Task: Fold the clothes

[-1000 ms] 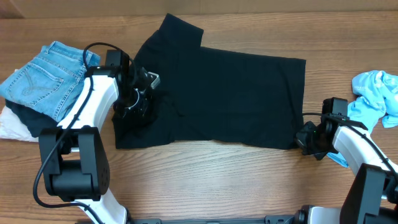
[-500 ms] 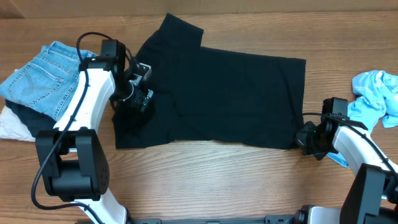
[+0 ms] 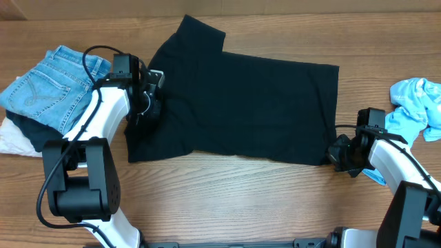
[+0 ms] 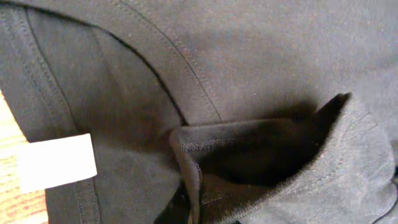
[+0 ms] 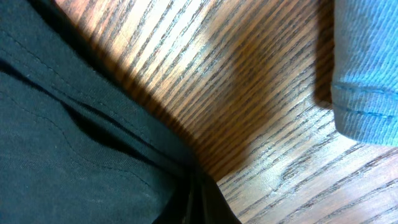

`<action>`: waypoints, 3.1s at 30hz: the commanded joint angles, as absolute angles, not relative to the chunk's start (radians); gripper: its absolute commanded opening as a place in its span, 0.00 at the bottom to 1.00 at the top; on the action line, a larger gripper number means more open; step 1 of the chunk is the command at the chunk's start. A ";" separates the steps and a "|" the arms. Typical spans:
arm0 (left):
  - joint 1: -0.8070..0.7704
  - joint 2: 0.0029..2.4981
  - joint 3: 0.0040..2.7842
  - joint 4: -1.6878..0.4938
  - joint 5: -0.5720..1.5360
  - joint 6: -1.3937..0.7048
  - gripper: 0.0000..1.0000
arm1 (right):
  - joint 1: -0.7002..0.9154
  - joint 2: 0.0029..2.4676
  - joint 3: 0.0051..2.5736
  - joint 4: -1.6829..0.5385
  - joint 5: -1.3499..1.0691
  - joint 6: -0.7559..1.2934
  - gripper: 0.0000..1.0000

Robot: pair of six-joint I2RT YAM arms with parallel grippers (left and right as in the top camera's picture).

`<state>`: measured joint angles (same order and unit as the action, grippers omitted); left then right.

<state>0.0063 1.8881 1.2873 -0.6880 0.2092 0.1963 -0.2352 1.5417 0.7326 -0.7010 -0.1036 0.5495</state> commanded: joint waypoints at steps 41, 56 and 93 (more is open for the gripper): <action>0.189 1.887 1.112 -0.955 0.263 0.002 0.30 | -0.245 1.549 0.722 -0.714 -0.091 0.543 0.08; 0.327 1.834 1.191 -1.041 0.090 -0.068 0.17 | -0.245 1.549 0.722 -0.656 0.067 0.543 0.04; -0.042 1.847 1.797 -0.911 0.269 0.052 0.85 | -0.208 1.705 1.250 -0.581 -0.517 0.310 0.62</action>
<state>0.0170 1.8252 1.7348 -0.9951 0.3435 0.0643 -0.2096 1.6119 1.1122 -0.5907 -0.5007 0.3195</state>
